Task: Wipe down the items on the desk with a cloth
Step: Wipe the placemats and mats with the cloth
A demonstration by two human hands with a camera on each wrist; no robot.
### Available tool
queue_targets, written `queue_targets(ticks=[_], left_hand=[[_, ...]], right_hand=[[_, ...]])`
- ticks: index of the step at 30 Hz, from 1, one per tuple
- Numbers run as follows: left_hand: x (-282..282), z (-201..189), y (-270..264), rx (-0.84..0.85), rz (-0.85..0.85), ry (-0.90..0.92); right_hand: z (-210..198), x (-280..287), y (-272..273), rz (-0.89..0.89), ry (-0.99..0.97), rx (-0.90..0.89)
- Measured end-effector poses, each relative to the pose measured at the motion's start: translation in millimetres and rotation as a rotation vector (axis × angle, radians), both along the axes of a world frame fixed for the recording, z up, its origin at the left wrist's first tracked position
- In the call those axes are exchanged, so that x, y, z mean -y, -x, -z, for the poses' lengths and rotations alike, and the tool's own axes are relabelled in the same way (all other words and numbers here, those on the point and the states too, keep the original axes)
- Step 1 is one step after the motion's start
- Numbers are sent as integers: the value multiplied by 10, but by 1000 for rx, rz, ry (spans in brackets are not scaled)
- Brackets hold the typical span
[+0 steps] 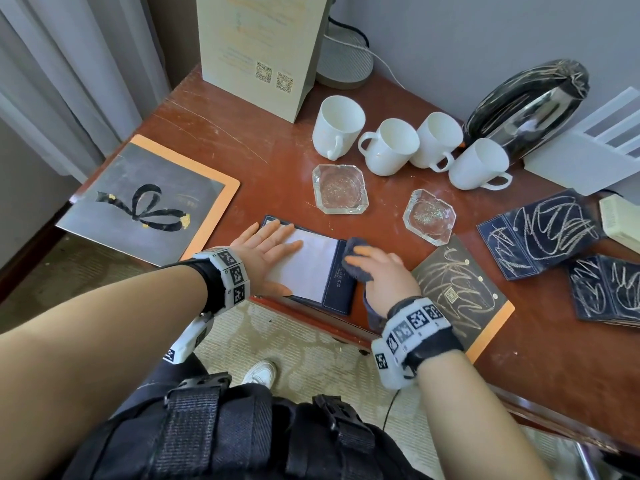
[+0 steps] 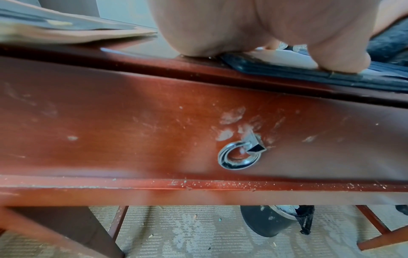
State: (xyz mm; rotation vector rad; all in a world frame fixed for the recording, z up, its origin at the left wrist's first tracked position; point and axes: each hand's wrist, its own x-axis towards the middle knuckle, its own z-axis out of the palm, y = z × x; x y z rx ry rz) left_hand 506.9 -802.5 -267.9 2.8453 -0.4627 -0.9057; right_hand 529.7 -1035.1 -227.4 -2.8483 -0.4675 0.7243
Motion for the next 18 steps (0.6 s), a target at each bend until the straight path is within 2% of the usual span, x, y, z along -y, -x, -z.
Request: queue_targets(ticks=[3, 6, 10, 13, 15, 18], left_hand=[[0, -1, -1, -3, 0, -5], [-10, 12, -10, -17, 5, 3], [4, 24, -8, -22, -2, -14], [22, 27, -2, -8, -1, -34], [25, 21, 3, -10, 3, -44], [30, 14, 0, -12, 9, -59]], right_hand=[[50, -136, -29, 78, 40, 44], [68, -132, 164, 32, 33, 48], [-8, 98, 504, -110, -26, -66], [-114, 210, 505, -112, 83, -140], [-158, 221, 388, -36, 121, -76], [-152, 86, 130, 110, 4, 100]])
